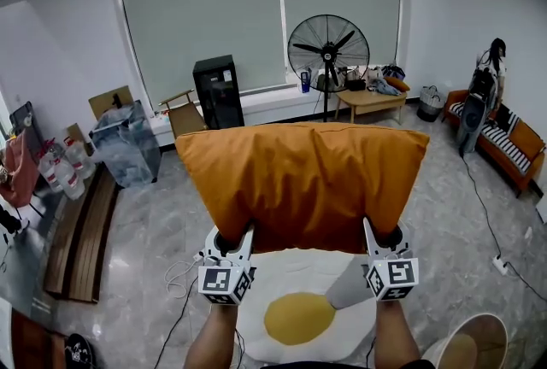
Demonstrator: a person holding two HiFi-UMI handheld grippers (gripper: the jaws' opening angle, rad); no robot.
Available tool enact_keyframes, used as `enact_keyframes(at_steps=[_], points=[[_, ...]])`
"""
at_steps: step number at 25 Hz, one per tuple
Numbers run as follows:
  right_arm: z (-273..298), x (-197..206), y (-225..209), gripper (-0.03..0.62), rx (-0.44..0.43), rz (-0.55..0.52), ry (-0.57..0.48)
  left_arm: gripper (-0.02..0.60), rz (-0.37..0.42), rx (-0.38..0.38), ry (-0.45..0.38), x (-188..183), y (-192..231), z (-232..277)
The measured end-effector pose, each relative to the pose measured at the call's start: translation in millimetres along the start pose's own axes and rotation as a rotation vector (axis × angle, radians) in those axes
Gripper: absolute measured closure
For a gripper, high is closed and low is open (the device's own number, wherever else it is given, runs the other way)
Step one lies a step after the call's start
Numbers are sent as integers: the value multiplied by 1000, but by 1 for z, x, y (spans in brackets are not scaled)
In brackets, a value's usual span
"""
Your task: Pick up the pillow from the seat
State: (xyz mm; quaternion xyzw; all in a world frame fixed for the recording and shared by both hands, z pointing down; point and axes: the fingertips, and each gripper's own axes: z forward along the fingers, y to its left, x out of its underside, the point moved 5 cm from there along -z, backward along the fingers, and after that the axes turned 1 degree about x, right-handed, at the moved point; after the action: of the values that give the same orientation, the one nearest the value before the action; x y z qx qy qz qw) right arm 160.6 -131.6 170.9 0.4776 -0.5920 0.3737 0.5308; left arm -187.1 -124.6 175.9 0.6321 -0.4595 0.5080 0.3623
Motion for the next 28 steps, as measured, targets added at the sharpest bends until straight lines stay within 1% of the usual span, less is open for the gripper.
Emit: enact_keyframes(at_steps=[10,16,23,28], points=[[-14,-17,-3,421,15,-19,-31,360,5,10,-27,-15,-11,-6],[-18,-10,-3,421,8,-24,-15,359,-1,1,-4,-10,-14,-11],[-22,-1,-6,419,-23,-27,7,356,-11,-20,19,0,-18,-17],[-23,-2,-4,421,-16,-29,-4,356,-7,-18,7,-5,-18,-18]])
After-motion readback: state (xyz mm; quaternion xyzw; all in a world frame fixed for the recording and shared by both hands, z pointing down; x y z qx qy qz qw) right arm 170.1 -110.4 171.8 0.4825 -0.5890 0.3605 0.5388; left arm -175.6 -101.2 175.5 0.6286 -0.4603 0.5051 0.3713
